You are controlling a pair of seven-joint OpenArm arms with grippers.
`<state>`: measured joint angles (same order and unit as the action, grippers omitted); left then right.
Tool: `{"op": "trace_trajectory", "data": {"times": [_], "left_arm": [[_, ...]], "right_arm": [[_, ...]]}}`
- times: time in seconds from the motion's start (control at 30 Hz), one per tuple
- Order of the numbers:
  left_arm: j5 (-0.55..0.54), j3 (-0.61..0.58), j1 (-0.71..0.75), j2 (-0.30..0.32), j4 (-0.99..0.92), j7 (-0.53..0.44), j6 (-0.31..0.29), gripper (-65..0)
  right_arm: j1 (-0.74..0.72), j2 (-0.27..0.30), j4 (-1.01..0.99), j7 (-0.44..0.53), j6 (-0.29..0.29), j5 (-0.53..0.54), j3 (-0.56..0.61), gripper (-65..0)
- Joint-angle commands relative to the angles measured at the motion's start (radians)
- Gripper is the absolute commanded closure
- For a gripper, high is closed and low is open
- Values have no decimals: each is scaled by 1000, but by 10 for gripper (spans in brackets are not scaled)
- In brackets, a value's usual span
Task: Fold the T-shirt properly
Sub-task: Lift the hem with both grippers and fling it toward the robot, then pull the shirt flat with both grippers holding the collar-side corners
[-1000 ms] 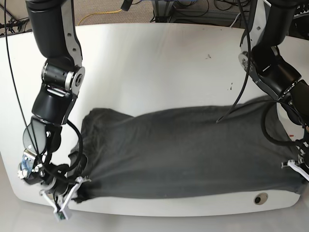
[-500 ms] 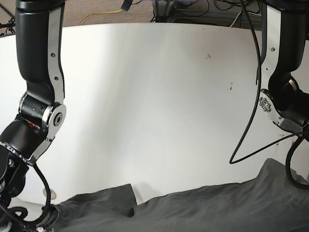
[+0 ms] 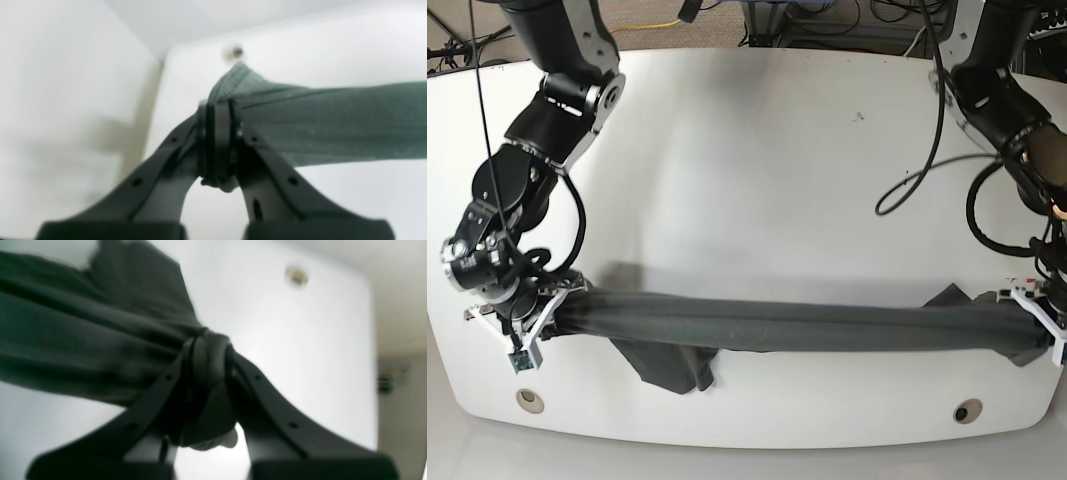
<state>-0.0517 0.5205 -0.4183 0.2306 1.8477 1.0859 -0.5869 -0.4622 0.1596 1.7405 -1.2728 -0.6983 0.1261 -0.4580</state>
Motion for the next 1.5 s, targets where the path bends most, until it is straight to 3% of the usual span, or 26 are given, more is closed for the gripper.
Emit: {"op": "trace_trajectory", "data": {"times": [0.0, 0.17, 0.43, 0.63, 0.83, 0.93, 1.03, 1.2, 1.3, 1.37, 1.47], "left_arm": [[11, 23, 77, 16, 37, -37, 9, 0], [-56, 99, 312, -17, 39, -146, 9, 0], [-121, 125, 568, -18, -36, -287, 9, 0], [-121, 148, 652, -23, -39, -312, 6, 0], [-113, 152, 712, -17, -39, -310, -109, 0], [-113, 152, 741, -15, -39, -310, -111, 0], [-113, 143, 764, 13, -39, -306, -111, -6], [-115, 151, 770, 26, -66, -263, -111, -190], [-119, 151, 770, 82, -122, -260, -111, -332], [-121, 151, 770, 99, -158, -263, -111, -356], [-121, 151, 750, 126, -179, -263, -111, -332]], "right_arm": [[72, -2, 16, 61, 0, -4, -12, 0], [271, -18, -26, 157, 0, -4, -12, 0], [458, -25, -43, 155, 0, -1, -14, 0], [583, -19, 57, 152, 0, 175, -58, 0], [672, -18, 94, 127, 0, 300, -77, 0], [707, -22, 94, 127, 0, 317, -77, -36], [738, -21, 97, 129, 0, 363, -78, -132], [799, -16, 97, 127, 0, 472, -118, -281], [836, 13, 92, 127, 0, 531, -158, -354], [854, 33, 92, 127, 0, 557, -163, -366], [891, 73, 94, 126, 0, 630, -164, -365]]}}
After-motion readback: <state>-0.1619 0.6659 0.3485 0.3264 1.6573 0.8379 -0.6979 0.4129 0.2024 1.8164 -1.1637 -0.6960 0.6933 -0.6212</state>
